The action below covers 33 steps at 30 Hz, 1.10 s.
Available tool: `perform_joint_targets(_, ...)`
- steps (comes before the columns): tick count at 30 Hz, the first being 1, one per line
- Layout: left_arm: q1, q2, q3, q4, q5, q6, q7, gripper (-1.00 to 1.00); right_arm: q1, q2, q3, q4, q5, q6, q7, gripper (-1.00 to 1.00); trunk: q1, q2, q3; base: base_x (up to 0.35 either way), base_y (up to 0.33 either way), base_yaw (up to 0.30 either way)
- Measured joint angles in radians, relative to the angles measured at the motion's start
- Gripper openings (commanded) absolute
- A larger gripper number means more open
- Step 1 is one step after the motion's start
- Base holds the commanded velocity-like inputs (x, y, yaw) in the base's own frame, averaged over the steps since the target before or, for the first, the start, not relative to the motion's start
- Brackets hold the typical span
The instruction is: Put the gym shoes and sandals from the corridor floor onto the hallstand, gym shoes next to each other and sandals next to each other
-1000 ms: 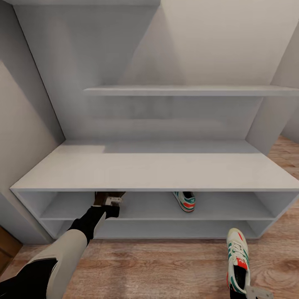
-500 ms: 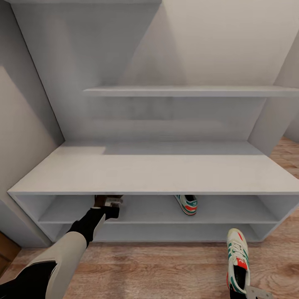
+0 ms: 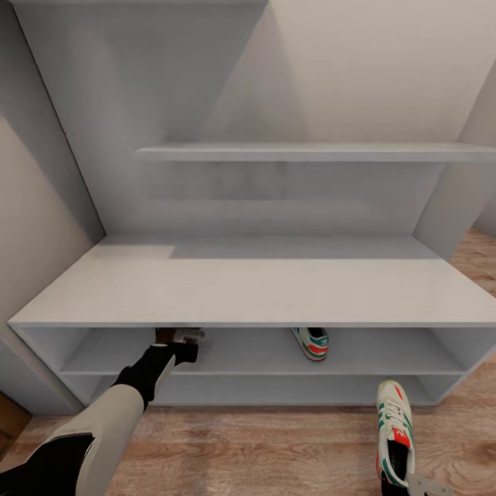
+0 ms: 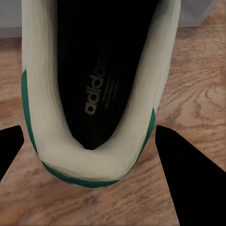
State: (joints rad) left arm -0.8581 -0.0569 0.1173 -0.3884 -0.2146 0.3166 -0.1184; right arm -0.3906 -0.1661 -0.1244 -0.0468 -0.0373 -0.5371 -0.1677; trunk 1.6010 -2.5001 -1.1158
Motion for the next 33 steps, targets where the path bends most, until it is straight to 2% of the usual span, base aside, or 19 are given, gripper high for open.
perform_joint_targets(13,0.001,0.001,0.001,-0.002,0.0,-0.002,0.001,-1.0,0.0,0.0,0.0,0.0,0.0,0.0,0.0,-1.0,0.0,0.0,0.0,0.003,0.0,0.0)
perform_joint_targets(14,0.001,0.001,0.001,-0.003,0.0,-0.002,0.001,1.0,0.0,0.0,0.0,0.0,0.0,0.0,0.0,-1.0,0.0,0.0,0.0,0.0,0.0,0.0)
perform_joint_targets(29,0.001,0.003,0.002,-0.004,-0.003,-0.011,-0.001,1.0,0.0,0.0,0.0,0.0,0.0,0.0,0.0,-1.0,0.0,0.0,0.0,-0.001,0.0,0.0)
perform_joint_targets(33,0.001,0.003,0.002,-0.004,-0.003,-0.016,-0.001,1.0,0.0,0.0,0.0,0.0,0.0,0.0,0.0,-1.0,0.0,0.0,0.0,-0.151,0.0,0.0)
